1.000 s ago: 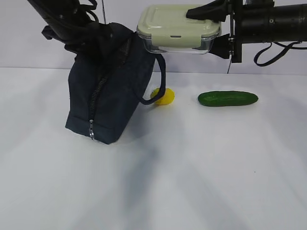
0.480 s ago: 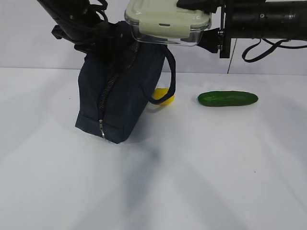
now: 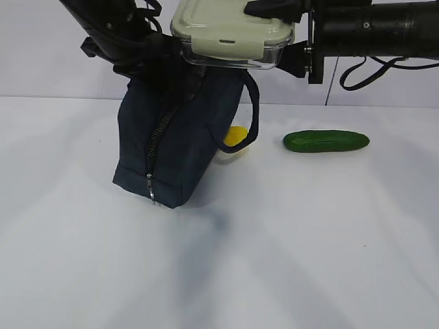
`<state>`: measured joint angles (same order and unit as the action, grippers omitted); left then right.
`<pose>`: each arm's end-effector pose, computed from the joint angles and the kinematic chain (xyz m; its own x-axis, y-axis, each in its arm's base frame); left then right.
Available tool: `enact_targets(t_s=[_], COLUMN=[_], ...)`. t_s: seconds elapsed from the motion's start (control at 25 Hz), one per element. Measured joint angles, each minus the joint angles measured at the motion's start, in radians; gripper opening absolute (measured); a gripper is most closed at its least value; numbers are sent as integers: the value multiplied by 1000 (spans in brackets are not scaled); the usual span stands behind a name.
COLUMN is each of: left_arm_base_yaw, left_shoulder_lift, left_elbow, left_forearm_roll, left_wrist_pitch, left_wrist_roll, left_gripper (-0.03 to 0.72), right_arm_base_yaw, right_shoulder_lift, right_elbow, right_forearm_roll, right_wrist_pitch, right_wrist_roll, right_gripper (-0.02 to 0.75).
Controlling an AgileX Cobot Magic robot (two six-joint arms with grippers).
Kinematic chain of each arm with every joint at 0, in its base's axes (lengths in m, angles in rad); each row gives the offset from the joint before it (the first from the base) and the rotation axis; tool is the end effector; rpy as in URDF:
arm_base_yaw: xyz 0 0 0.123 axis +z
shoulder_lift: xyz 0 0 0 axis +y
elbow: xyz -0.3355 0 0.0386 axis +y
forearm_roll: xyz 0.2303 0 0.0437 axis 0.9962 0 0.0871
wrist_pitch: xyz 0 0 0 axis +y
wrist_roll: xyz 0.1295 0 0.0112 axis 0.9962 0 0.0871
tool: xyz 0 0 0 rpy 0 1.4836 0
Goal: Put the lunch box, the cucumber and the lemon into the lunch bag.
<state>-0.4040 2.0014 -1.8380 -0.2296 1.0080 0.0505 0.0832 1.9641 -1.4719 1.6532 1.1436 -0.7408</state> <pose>0.4227 -0.2079 0.3053 -0.8399 0.2806 -0.4645 0.4098 0.8891 -0.2037 0.4298 0.1542 0.3355 -0.8993 0.2865 -0.3304 -0.2829 0.1951 0.9391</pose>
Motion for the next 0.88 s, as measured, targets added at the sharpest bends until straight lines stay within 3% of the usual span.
enact_targets(t_s=[0.2,0.56,0.88], left_arm_base_yaw=[-11,-12,-12], left_shoulder_lift=[0,0,0], left_elbow=[0,0,0], left_forearm_roll=[0,0,-31], left_wrist_pitch=[2,4,6], left_wrist_roll=[-1,-2,-2], left_gripper=[10,10,10], right_arm_base_yaw=[8,11,13], right_shoulder_lift=[0,63,75], right_elbow=[0,0,-1], right_forearm_roll=[-30,-201,-257], right_wrist_pitch=[-50,-59,-59], right_wrist_roll=[-21,-21,-23], right_gripper=[524,524,524])
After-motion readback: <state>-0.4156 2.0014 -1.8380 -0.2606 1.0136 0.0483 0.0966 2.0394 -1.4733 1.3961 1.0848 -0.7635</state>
